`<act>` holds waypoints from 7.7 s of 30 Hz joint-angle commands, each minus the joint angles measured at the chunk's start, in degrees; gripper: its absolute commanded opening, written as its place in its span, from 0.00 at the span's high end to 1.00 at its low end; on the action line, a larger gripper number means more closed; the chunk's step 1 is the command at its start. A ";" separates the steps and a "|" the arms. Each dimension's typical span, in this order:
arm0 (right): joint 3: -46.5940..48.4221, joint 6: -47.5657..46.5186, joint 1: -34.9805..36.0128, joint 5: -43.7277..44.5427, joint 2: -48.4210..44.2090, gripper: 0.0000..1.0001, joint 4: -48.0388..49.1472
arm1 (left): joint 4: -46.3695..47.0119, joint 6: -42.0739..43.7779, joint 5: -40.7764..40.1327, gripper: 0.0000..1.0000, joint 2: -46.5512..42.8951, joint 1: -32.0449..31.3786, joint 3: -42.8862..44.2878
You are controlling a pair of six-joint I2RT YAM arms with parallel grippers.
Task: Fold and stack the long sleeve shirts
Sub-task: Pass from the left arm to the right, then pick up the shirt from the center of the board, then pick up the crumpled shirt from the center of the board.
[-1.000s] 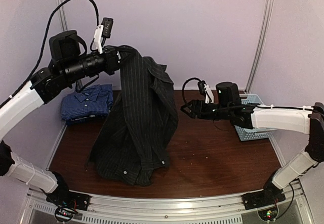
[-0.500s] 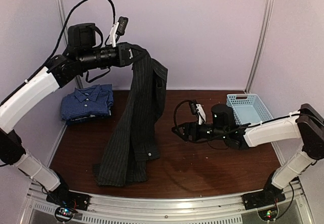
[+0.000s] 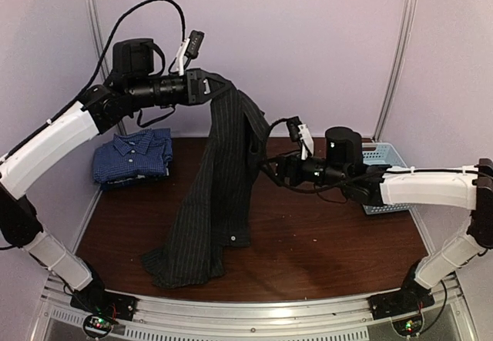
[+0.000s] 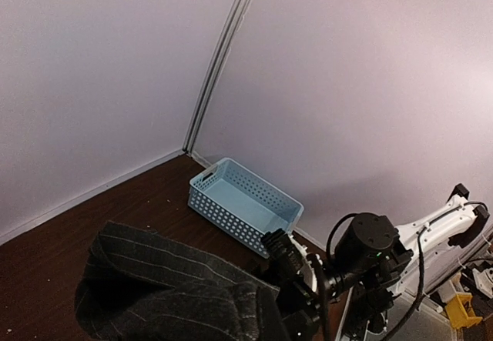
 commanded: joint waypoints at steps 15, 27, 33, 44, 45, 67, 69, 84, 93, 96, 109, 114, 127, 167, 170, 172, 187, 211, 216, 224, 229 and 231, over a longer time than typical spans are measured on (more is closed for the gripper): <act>-5.48 -1.03 0.38 11.30 -23.53 0.07 -14.77 | 8.94 -5.92 9.12 1.00 24.44 -11.78 14.32; -5.76 -2.70 0.34 11.77 -19.66 0.27 -13.02 | 13.19 -8.41 12.77 1.00 24.17 -12.57 11.96; -4.47 -3.61 0.38 11.89 -19.48 0.46 -14.72 | 12.84 -7.21 11.93 1.00 24.02 -12.61 11.02; -2.05 -0.47 -0.86 25.24 -21.83 1.00 -25.67 | 10.51 -0.93 5.59 0.82 23.48 -12.26 8.14; -1.64 0.29 -1.70 26.40 -21.80 1.00 -27.19 | 10.27 0.18 4.23 0.73 22.75 -12.17 6.82; -3.81 9.22 -23.55 15.23 -9.05 1.00 -26.47 | 9.21 15.38 -42.73 0.19 19.14 -34.32 -25.66; -3.47 8.74 -23.96 14.95 -8.50 1.00 -26.59 | 7.26 16.14 -46.29 0.19 21.74 -36.46 -24.42; -4.39 7.18 -25.61 13.26 -7.52 1.00 -26.16 | -4.69 9.52 -46.03 0.37 24.34 -40.65 -28.56; -4.12 5.42 -25.94 12.52 -7.66 1.00 -26.66 | -4.61 7.81 -45.19 0.83 23.21 -40.73 -30.16; -4.36 4.34 -26.01 12.70 -8.01 1.00 -27.55 | -4.75 8.02 -45.10 1.00 21.61 -40.66 -30.44; -4.75 -2.80 -25.94 5.96 -14.27 0.89 -32.60 | -6.94 11.14 -34.90 1.00 3.49 -28.53 -33.41; -4.78 -4.87 -25.99 0.86 -17.22 0.85 -34.42 | -6.30 12.98 -27.32 1.00 -4.27 -16.89 -33.73; -5.97 -3.35 -25.99 0.80 -16.64 1.00 -32.13 | -6.88 18.11 -11.60 1.00 -4.49 -12.26 -36.05; -8.81 -2.41 -25.99 -1.90 -14.00 1.00 -28.85 | -0.38 13.28 -11.26 0.89 5.44 -17.45 -36.16; -9.04 -2.41 -25.99 -1.92 -14.26 1.00 -28.88 | -0.76 13.70 -11.37 1.00 5.51 -17.45 -36.35; -9.04 -2.41 -25.97 -1.88 -14.43 1.00 -28.94 | -1.28 14.18 -11.43 1.00 5.41 -17.39 -36.42; -12.67 -2.77 -23.54 -10.23 -23.21 1.00 -29.69 | -9.07 18.44 -26.51 1.00 -7.23 -12.65 -31.84; -18.82 6.82 -13.24 -10.26 -46.77 0.61 -43.50 | -15.18 17.77 -36.12 1.00 -1.97 1.80 -11.83; -18.45 7.44 -13.16 -8.30 -45.01 0.54 -40.93 | -14.91 17.51 -35.05 1.00 -1.79 1.82 -12.32; -20.46 7.28 -7.33 -5.27 -35.02 0.45 -30.58 | -14.88 17.50 -32.13 1.00 -2.50 1.98 -11.55; -18.48 5.76 -0.45 -0.83 -25.23 0.37 -28.51 | -14.82 17.64 -31.34 1.00 -2.43 1.98 -11.65; -17.26 5.33 1.42 1.70 -21.69 0.36 -29.15 | -14.82 17.69 -31.38 1.00 -2.44 2.00 -11.82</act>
